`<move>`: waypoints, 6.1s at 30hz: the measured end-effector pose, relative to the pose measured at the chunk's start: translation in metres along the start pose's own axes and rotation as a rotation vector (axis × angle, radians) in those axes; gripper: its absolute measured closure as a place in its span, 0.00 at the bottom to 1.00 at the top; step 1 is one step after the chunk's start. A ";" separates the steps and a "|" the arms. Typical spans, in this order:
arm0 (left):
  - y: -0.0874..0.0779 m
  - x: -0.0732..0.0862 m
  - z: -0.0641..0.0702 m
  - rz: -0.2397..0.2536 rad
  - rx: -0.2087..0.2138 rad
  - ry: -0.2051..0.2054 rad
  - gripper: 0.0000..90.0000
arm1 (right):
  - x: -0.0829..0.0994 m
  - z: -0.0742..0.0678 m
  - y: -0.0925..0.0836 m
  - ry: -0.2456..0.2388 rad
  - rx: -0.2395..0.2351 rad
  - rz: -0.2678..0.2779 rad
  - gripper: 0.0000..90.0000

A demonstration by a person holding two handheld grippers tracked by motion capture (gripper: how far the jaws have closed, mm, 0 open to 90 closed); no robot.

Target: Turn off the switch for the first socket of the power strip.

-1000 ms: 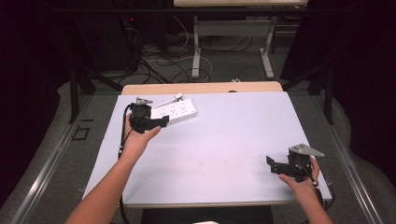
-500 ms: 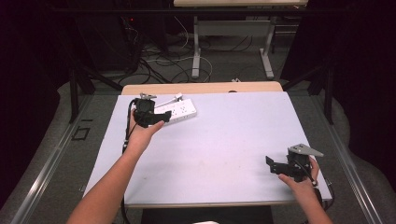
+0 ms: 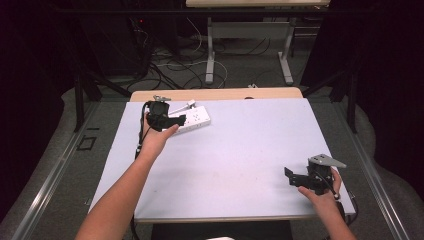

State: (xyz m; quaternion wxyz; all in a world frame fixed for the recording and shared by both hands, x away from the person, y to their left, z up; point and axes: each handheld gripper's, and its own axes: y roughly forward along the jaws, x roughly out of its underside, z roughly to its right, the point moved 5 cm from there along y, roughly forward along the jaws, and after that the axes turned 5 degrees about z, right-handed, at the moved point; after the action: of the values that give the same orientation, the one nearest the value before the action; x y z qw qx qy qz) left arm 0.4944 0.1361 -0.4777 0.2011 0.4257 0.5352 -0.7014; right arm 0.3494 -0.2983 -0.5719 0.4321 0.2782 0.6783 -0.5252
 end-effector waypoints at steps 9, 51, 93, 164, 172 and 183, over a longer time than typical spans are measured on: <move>0.009 -0.010 -0.001 -0.006 -0.016 -0.003 0.33 | 0.000 0.000 0.000 0.001 0.001 -0.002 0.04; 0.033 -0.044 -0.035 0.004 -0.063 -0.060 0.46 | 0.001 -0.001 0.002 -0.014 0.005 -0.002 0.04; 0.061 -0.050 -0.069 0.017 -0.131 -0.105 0.63 | 0.001 -0.004 0.004 -0.011 -0.007 -0.002 0.04; 0.124 -0.006 -0.061 -0.181 -0.099 -0.131 1.00 | -0.001 -0.001 0.002 0.000 0.006 0.017 0.05; 0.126 -0.001 -0.061 -0.194 -0.097 -0.131 1.00 | -0.001 -0.001 0.002 0.004 0.002 0.011 0.05; 0.128 0.003 -0.061 -0.208 -0.107 -0.135 1.00 | -0.001 -0.001 0.002 0.004 0.002 0.011 0.05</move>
State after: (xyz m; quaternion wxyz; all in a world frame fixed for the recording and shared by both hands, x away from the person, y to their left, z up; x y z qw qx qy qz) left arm 0.6103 0.1491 -0.5582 0.1852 0.3082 0.5984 -0.7160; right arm 0.3507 -0.2966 -0.5719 0.4334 0.2833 0.6771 -0.5230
